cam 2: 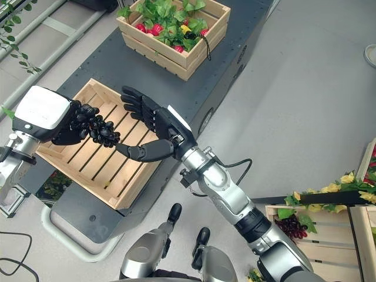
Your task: Pick up the fruits from the basket on one side to the basket on the other side
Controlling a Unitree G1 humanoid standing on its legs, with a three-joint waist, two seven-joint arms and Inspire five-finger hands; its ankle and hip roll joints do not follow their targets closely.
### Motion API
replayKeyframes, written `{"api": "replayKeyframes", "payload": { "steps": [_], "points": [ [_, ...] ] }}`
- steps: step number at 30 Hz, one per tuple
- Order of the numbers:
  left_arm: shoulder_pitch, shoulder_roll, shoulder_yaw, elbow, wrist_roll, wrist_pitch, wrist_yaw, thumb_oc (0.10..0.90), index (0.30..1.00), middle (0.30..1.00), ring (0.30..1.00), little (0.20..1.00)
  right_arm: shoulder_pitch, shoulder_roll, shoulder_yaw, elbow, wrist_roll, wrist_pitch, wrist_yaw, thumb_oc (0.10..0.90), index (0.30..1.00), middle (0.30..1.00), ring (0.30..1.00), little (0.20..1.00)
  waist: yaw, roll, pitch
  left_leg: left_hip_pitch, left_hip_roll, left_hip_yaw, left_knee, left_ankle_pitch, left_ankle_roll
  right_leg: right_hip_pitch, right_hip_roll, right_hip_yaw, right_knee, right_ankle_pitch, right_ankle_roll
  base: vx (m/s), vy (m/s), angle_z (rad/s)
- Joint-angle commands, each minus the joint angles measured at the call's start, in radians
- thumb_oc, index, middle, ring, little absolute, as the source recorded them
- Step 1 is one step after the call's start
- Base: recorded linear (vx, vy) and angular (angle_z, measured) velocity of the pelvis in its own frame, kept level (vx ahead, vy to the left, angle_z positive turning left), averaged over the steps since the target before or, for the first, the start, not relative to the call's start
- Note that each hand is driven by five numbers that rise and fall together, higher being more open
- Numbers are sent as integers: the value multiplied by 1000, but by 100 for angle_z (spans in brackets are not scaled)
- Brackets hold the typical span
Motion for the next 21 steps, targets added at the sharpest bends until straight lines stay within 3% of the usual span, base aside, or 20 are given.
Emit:
{"api": "replayKeyframes", "payload": {
  "steps": [1,21],
  "points": [
    [17,29,52,6,-47,13,64,400,300,300,300,300,55,61,93,-14,30,-90,4,800,900,900,900,900,-8,5,-340,33,-57,31,-3,-148,3,10,-35,-5,-133,92,30,0,0,0],
    [-24,21,18,-157,-83,-53,1,400,300,300,300,300,-51,121,138,164,-60,-66,-84,800,900,900,900,900,34,-1,-379,44,-62,6,-3,-154,4,27,-43,-28,-148,98,29,4,-10,4]
  ]
}}
